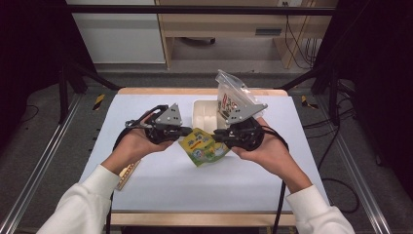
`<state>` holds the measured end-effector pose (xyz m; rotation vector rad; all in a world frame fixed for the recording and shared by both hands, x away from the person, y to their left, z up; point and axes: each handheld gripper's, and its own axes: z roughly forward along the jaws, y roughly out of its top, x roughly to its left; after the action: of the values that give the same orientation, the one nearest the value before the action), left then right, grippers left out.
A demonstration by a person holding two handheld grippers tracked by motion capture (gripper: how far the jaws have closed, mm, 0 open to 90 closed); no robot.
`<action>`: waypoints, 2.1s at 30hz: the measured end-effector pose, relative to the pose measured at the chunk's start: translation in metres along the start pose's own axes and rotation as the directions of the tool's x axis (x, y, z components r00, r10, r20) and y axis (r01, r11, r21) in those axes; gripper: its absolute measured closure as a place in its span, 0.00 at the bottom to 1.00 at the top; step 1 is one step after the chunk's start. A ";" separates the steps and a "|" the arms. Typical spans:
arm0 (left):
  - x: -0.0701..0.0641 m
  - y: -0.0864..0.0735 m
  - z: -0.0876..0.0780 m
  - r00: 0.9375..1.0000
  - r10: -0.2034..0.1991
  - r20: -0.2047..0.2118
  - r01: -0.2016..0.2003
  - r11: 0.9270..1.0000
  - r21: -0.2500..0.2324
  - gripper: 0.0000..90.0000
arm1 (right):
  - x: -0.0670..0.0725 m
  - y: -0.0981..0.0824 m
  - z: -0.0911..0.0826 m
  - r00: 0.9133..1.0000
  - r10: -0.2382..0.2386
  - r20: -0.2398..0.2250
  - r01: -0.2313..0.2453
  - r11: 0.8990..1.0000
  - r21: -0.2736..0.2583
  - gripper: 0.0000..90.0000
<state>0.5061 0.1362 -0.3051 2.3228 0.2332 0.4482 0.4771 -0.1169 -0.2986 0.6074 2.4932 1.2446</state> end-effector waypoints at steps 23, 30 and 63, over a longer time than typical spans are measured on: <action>-0.010 0.006 -0.001 0.999 0.051 0.010 -0.051 0.999 0.010 1.00 | -0.008 -0.003 0.000 0.995 -0.097 0.037 0.098 0.995 -0.029 0.60; -0.016 0.012 -0.001 0.997 0.071 0.041 -0.070 0.997 -0.011 1.00 | -0.012 -0.002 0.003 0.987 -0.147 0.068 0.146 0.989 0.019 0.56; -0.006 -0.016 -0.021 0.972 -0.144 -0.186 0.127 0.987 -0.101 0.30 | -0.030 -0.026 0.008 0.957 0.272 -0.103 -0.272 0.962 0.016 1.00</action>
<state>0.4915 0.1592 -0.3036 2.1621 0.4541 0.6028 0.4998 -0.1402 -0.3226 0.9356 2.5595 1.4029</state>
